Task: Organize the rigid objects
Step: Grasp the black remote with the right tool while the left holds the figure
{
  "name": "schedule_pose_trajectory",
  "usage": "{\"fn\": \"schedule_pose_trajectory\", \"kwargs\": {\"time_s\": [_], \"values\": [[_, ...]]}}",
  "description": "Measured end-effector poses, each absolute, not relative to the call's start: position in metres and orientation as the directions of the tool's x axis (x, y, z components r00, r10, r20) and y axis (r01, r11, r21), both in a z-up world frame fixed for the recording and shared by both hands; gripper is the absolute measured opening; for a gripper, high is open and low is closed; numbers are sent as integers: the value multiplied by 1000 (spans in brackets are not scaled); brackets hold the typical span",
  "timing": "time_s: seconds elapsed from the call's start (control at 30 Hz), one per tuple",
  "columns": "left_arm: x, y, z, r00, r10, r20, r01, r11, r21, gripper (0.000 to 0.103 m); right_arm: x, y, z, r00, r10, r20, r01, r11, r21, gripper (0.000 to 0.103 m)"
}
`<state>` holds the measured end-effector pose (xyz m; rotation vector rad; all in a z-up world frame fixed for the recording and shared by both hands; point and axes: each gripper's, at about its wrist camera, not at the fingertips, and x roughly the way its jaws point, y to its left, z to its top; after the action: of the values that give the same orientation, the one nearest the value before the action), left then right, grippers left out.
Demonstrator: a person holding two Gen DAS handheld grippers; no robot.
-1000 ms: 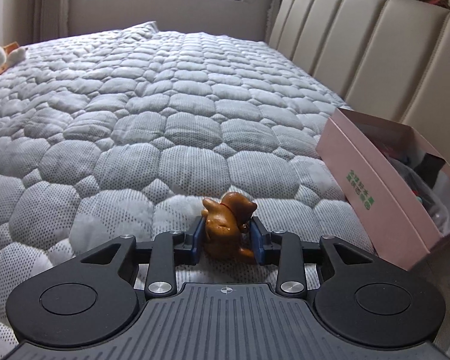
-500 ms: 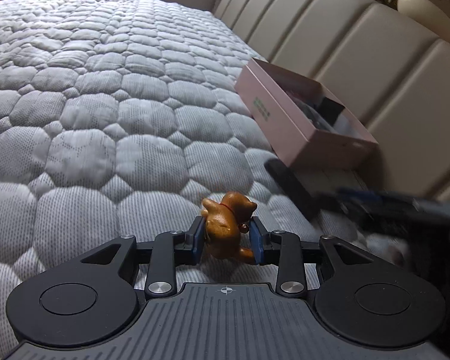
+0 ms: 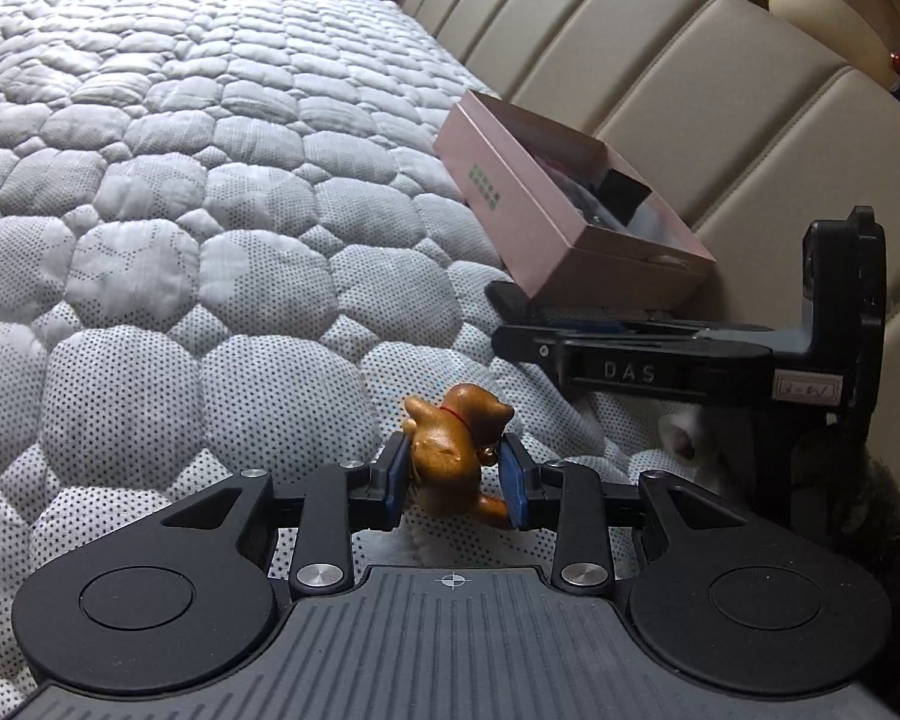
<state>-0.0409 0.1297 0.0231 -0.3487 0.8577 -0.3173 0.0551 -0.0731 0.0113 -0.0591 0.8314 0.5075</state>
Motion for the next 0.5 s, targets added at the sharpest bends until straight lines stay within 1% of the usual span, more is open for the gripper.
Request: {"fn": "schedule_pose_trajectory", "kwargs": {"time_s": [0.07,0.33,0.5], "values": [[-42,128,24,614,-406,-677,134,899,-418,35,51,-72,13,563,395,-727,-453,882,129,39],[-49,117,29,604,-421,-676,162,896,-413,35,7,-80,44,593,421,-687,-490,865,107,39],[-57,99,29,566,-451,-691,210,888,-408,35,-26,-102,61,623,406,-669,-465,880,101,39]]}}
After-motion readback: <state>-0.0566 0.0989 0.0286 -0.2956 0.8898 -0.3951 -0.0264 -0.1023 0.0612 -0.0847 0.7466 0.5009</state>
